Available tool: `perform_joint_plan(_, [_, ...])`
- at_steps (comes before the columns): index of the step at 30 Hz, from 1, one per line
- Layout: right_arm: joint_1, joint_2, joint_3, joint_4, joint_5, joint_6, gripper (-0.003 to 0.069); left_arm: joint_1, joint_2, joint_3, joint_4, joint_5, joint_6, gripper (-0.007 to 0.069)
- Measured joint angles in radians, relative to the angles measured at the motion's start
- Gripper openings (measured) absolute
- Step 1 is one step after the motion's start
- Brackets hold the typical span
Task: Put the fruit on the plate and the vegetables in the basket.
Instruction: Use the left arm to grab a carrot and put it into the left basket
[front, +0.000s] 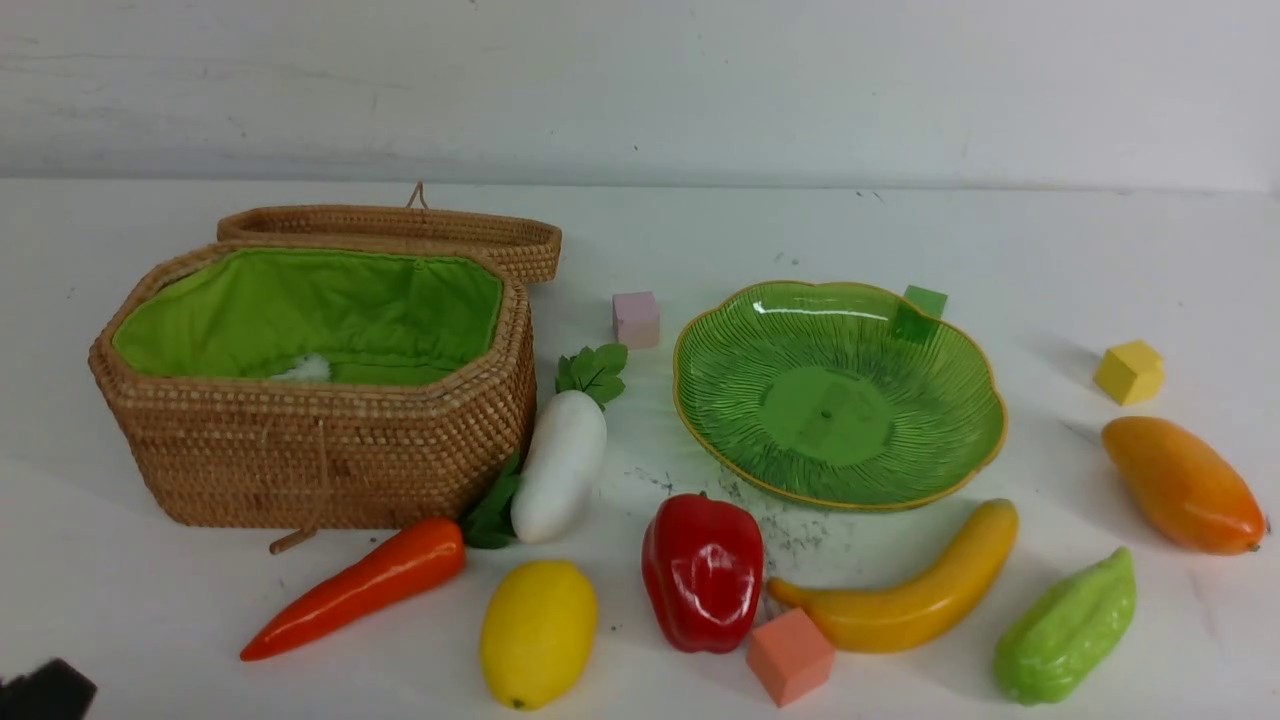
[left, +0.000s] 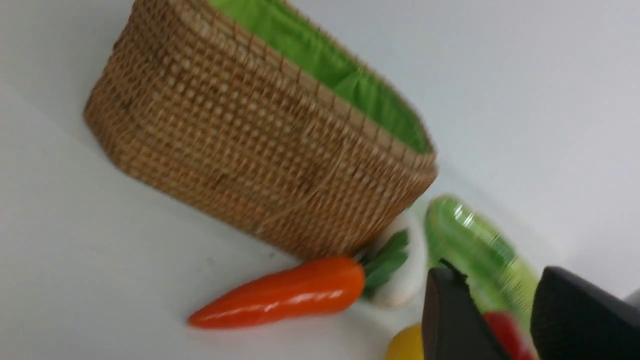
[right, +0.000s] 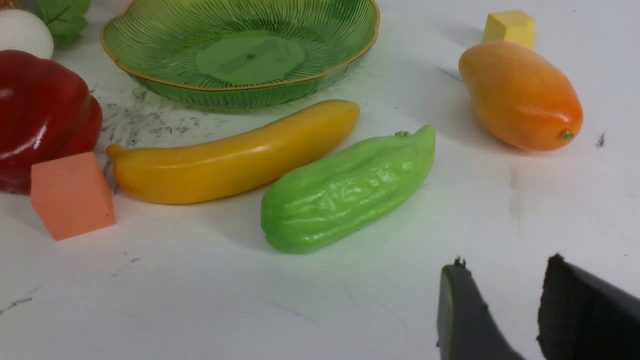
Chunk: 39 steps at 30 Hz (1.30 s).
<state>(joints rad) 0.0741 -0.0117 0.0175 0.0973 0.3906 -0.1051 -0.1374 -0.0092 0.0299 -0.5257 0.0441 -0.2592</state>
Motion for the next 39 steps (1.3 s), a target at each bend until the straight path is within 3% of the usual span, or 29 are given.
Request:
perform_joint_plan(5, [0.0,0.0,0.0,0.0,0.0,0.0,0.0241,0.0,0.0,0.0,-0.219,-0.135,-0.003,0.0236])
perform_joint_plan(8, [0.0,0.0,0.0,0.0,0.0,0.0,0.0241,0.001,0.0,-0.002,-0.267,-0.13,-0.001,0.0206])
perform_joint_plan(14, [0.0,0.0,0.005,0.029,-0.033,0.028,0.0241,0.001,0.001,-0.199,-0.198,0.138,0.114,-0.0014])
perform_joint_plan(24, [0.0,0.0,0.01,0.41,-0.318,0.278,0.0241,0.001,0.35,-0.591,-0.127,0.658,0.277,-0.0013])
perform_joint_plan(29, [0.0,0.0,0.007,0.512,-0.338,0.309,0.0228,0.001,0.504,-0.618,-0.123,0.653,0.321,-0.0013])
perform_joint_plan(32, [0.0,0.018,-0.081,0.53,-0.167,0.29,0.0188,0.001,0.58,-0.627,-0.123,0.648,0.389,-0.0013])
perform_joint_plan(39, [0.0,0.282,-0.55,0.435,0.476,0.006,0.0108,0.001,0.681,-0.678,-0.121,0.761,0.506,-0.0013])
